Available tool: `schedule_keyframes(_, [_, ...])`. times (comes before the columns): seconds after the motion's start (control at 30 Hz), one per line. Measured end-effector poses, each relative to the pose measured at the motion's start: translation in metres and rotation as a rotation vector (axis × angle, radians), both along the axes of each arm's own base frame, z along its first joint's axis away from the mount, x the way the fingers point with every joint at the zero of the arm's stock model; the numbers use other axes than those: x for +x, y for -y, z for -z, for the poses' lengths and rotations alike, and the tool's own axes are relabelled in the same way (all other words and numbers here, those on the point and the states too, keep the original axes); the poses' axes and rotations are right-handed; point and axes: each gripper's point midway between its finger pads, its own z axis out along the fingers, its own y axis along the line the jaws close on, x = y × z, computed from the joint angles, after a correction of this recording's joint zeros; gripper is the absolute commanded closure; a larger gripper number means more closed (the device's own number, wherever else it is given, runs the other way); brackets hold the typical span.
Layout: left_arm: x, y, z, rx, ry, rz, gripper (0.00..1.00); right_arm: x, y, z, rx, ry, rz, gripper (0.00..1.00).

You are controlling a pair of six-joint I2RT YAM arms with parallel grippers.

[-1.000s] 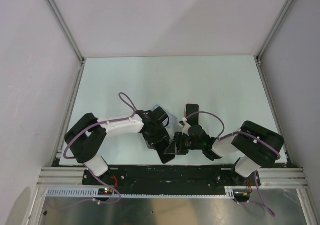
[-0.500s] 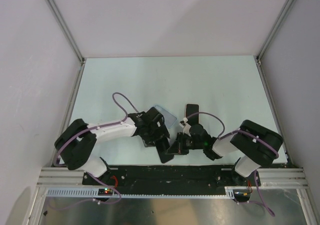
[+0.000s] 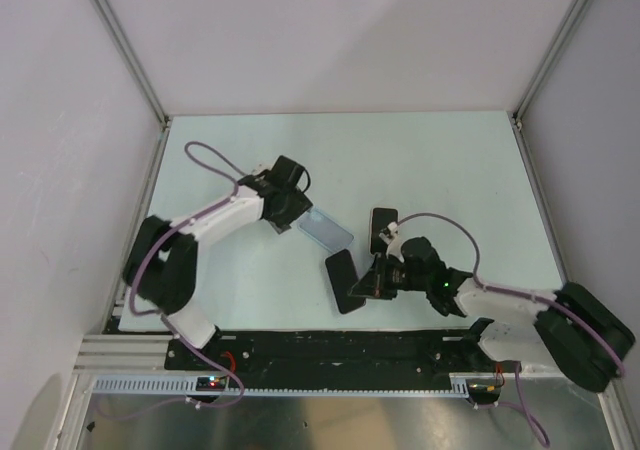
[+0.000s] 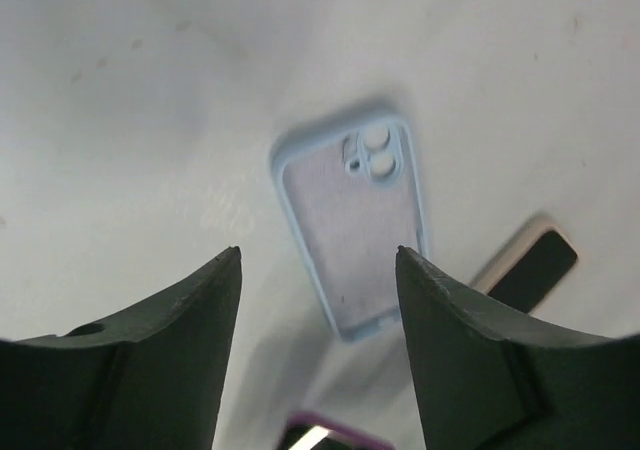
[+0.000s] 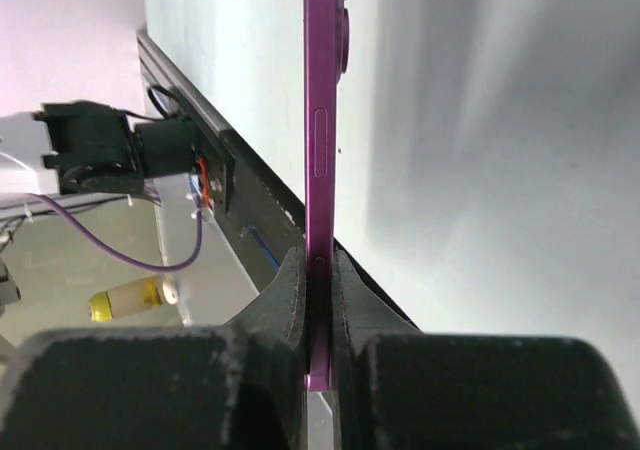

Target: Put the phone into the phone case

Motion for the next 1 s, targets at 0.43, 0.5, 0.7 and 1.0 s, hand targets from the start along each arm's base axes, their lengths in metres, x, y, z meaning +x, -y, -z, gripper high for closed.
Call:
schedule_keyframes(0.43, [0.023, -0.003, 0.057, 0.178, -0.126, -0.022, 0.57, 0.047, 0.066, -0.044, -0.009, 0.072, 0.210, 1.00])
schedule_keyframes(0.5, [0.022, -0.002, 0.060, 0.182, -0.132, -0.020, 0.60, 0.050, 0.069, -0.048, -0.012, 0.070, 0.215, 1.00])
schedule_keyframes(0.7, [0.017, 0.001, 0.068, 0.197, -0.154, -0.008, 0.78, 0.064, 0.069, -0.067, 0.004, 0.076, 0.202, 1.00])
schedule_keyframes(1.0, [0.008, -0.007, 0.068, 0.207, -0.146, 0.006, 1.00, 0.081, 0.053, -0.073, 0.005, 0.037, 0.128, 1.00])
